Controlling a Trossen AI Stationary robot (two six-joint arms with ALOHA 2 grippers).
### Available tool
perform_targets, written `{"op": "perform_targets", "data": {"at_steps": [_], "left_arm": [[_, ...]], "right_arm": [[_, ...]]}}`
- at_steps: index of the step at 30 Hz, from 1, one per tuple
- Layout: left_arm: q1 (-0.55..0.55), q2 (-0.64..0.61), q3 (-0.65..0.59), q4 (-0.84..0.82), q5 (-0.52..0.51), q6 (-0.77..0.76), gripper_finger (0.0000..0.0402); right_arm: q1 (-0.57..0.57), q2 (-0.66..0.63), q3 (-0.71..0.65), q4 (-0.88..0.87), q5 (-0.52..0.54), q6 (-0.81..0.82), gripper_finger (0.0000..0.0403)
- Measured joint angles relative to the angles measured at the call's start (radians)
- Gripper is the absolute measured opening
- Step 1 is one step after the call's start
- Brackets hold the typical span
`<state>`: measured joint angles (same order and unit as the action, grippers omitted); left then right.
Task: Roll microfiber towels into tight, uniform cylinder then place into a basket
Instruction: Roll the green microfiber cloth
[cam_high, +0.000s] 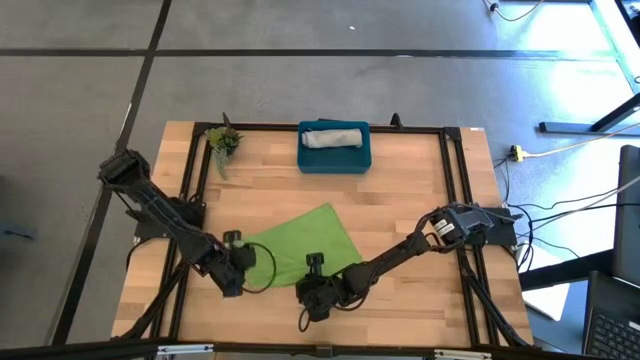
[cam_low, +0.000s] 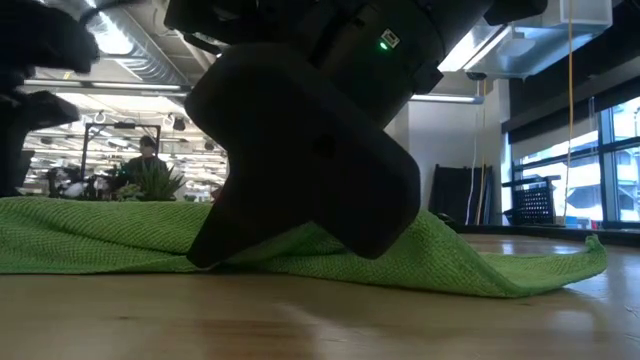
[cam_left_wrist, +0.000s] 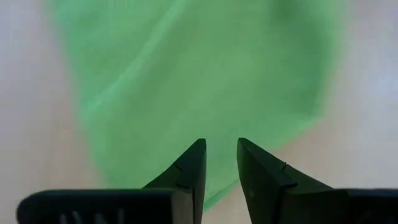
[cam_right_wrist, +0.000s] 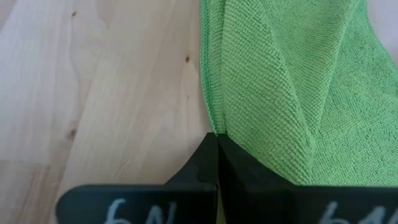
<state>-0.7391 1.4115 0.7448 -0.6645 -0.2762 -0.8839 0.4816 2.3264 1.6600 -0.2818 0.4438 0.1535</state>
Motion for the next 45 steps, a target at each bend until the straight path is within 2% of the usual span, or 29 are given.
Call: {"op": "perform_targets", "data": {"at_steps": [5,13,27,30,33,36,41,45], "left_arm": [[0.026,0.006,-0.001,-0.195,0.023,-0.314,0.0082],[0.083,0.009,-0.059,-0.195,0.095,-0.430,0.0082],[0.117,0.006,-0.133,-0.111,0.145,-0.370,0.0079],[0.116,0.006,-0.133,-0.108,0.150,-0.341,0.0057],[0.116,0.007,-0.133,-0.109,0.155,-0.314,0.0015],[0.115,0.007,-0.133,-0.109,0.157,-0.303,0.0006],[0.097,0.005,-0.086,-0.137,0.187,-0.258,0.0001],[0.078,-0.002,-0.014,-0.168,0.149,-0.213,0.0000]], "right_arm": [[0.000,-0.001,0.000,0.002,0.000,0.000,0.0000],[0.000,-0.002,0.002,0.007,-0.001,0.000,0.0000],[0.000,-0.002,0.002,0.008,-0.002,0.000,0.0000],[0.000,-0.002,0.002,0.008,-0.002,0.000,0.0000],[0.000,-0.002,0.002,0.008,-0.002,0.000,0.0000],[0.000,-0.002,0.002,0.007,-0.002,-0.001,0.0000],[0.000,-0.002,0.108,-0.175,0.000,0.003,0.0000],[0.008,-0.003,0.234,-0.348,0.037,0.021,0.0000]]}}
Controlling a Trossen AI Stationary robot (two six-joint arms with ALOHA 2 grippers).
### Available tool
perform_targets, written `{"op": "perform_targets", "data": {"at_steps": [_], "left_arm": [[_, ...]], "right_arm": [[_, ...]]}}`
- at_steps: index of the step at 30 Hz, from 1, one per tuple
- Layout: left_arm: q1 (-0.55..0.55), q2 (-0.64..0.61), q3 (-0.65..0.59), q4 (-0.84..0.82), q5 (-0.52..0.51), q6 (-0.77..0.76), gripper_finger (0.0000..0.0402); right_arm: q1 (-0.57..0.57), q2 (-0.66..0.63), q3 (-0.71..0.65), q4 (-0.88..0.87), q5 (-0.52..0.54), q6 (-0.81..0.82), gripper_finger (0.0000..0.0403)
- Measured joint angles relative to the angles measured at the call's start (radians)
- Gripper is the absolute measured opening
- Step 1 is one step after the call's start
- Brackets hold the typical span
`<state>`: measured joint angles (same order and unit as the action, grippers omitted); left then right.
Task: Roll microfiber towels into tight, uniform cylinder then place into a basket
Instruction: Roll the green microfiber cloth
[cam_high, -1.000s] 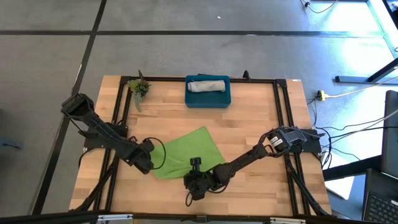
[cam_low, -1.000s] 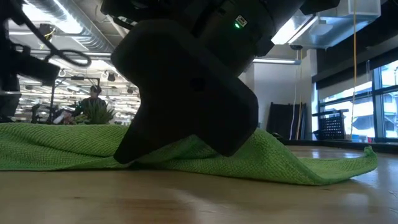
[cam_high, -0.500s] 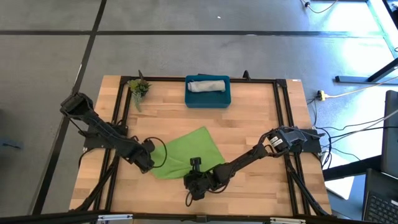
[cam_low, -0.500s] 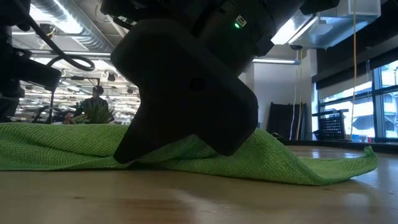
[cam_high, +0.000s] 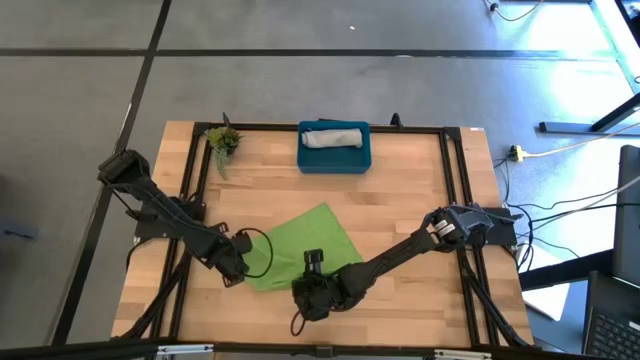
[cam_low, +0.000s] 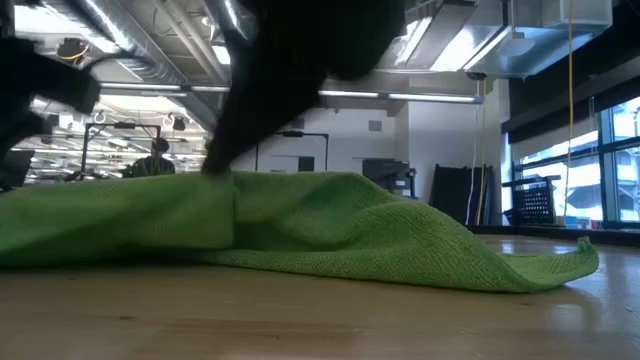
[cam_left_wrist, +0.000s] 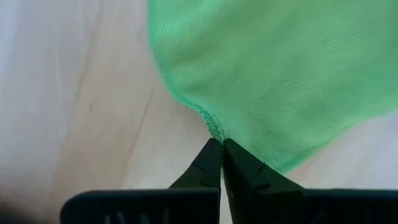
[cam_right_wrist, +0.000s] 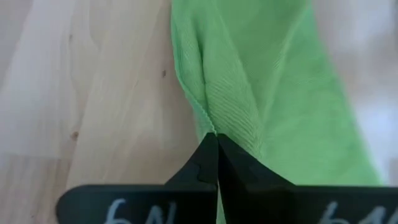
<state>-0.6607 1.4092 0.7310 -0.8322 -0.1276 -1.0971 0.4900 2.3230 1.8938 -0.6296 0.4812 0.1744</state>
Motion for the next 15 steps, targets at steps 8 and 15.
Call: {"op": "perform_targets", "data": {"at_steps": [8,15], "left_arm": [[-0.053,-0.030,0.189,-0.175,-0.184,0.030,0.0000],[-0.085,-0.074,0.387,-0.439,-0.412,0.000,0.0000]], "right_arm": [[0.048,0.000,0.227,-0.253,0.140,-0.022,0.0000],[0.072,0.000,0.399,-0.539,0.298,0.040,0.0000]]}}
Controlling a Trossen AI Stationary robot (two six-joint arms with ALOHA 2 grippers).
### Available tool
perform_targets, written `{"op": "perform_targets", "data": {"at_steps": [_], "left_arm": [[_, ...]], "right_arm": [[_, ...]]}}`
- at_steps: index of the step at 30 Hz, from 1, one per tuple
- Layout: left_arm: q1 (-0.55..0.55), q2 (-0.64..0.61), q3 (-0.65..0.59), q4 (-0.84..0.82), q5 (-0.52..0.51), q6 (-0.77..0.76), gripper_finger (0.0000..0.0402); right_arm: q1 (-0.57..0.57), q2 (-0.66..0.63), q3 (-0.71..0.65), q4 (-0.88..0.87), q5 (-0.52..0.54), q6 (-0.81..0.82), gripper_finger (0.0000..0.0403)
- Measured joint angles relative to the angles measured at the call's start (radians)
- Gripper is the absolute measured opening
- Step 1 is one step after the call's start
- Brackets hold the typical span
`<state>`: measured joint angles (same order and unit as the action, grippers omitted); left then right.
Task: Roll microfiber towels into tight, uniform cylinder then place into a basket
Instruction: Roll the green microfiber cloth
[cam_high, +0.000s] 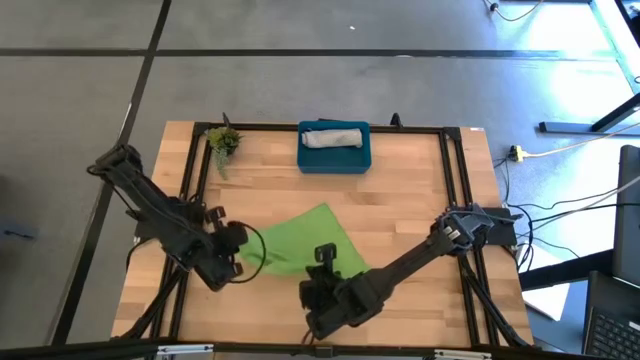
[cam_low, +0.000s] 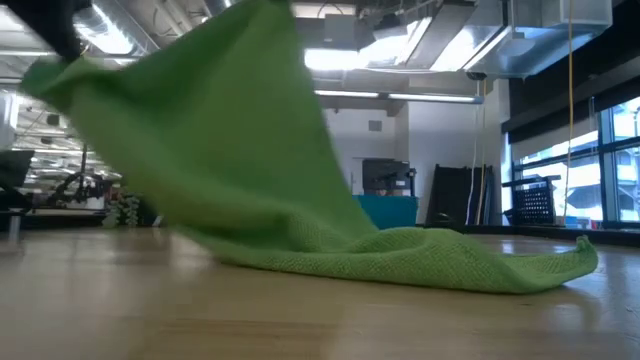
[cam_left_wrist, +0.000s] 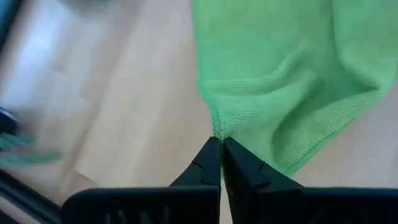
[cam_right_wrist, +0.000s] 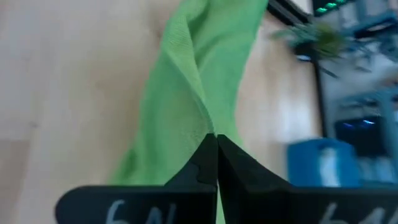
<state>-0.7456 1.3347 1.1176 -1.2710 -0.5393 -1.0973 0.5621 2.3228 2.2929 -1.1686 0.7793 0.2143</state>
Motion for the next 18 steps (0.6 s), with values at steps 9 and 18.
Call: {"op": "perform_targets", "data": {"at_steps": [9,18], "left_arm": [[-0.002,-0.064,0.178,-0.182,-0.224,0.008,0.0000],[0.036,-0.107,0.281,-0.218,-0.336,0.008,0.0000]], "right_arm": [[-0.035,-0.058,0.051,-0.230,0.100,0.127,0.0000],[-0.082,-0.160,0.062,-0.289,0.191,0.144,0.0000]]}}
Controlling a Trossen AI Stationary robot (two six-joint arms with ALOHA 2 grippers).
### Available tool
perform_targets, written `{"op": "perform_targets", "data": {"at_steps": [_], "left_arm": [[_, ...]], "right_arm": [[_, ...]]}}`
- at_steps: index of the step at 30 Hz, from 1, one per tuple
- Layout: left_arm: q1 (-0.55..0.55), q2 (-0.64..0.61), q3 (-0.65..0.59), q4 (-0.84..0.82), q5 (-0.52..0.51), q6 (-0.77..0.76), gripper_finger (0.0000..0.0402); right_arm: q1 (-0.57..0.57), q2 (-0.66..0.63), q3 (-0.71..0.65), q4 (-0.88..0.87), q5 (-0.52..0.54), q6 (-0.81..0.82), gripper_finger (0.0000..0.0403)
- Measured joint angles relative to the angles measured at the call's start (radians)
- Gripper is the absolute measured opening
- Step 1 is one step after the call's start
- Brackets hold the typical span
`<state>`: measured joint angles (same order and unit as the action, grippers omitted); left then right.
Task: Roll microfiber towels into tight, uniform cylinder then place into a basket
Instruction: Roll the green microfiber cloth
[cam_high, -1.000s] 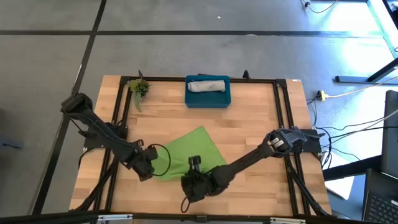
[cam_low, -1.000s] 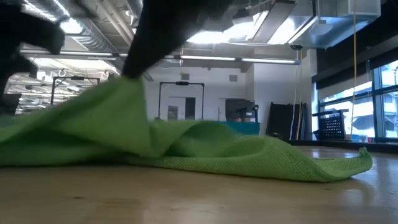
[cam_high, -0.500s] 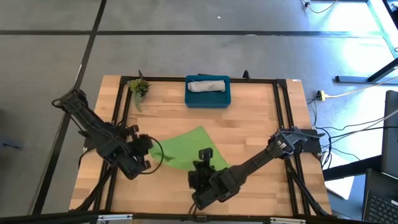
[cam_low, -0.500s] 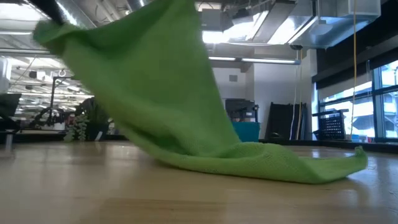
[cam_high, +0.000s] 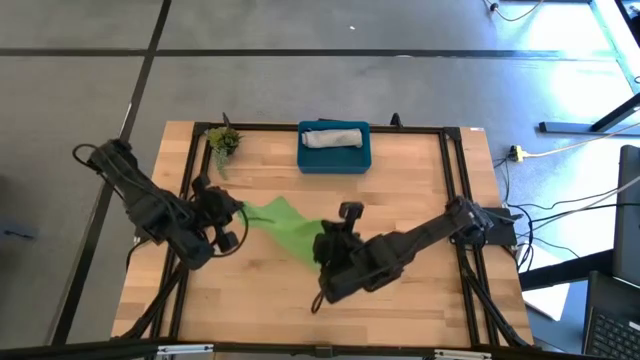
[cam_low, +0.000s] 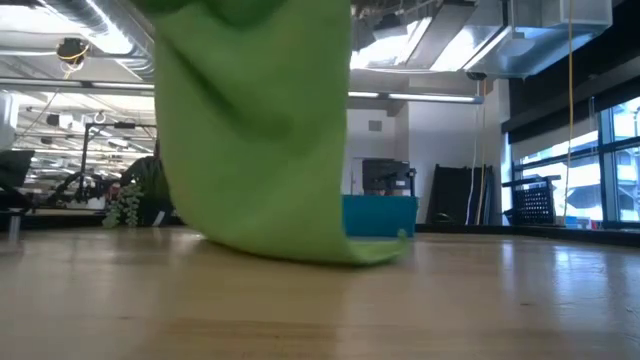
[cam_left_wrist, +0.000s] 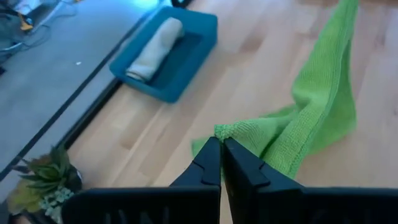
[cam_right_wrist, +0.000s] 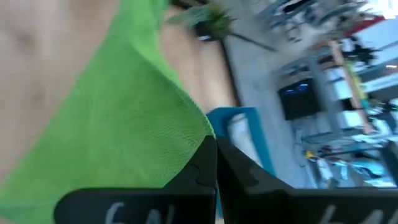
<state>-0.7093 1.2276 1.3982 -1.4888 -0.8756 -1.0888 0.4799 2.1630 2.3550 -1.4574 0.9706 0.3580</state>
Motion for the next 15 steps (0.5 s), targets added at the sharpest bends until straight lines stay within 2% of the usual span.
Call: {"op": "perform_targets", "data": {"at_steps": [5,9,12,15], "left_arm": [[0.060,-0.017,0.031,-0.054,-0.052,-0.001,0.0000],[0.124,-0.038,0.045,-0.074,-0.096,0.000,0.0000],[0.175,-0.066,0.060,-0.082,-0.144,0.002,0.0000],[0.226,-0.102,0.080,-0.084,-0.197,0.026,0.0000]], "right_arm": [[-0.041,-0.065,0.000,-0.003,0.068,0.000,0.0000],[-0.091,-0.094,0.001,-0.003,0.078,-0.007,0.0000],[-0.136,-0.104,0.001,0.004,0.091,-0.064,0.0000],[-0.185,-0.115,0.001,0.029,0.149,-0.120,0.0000]]}}
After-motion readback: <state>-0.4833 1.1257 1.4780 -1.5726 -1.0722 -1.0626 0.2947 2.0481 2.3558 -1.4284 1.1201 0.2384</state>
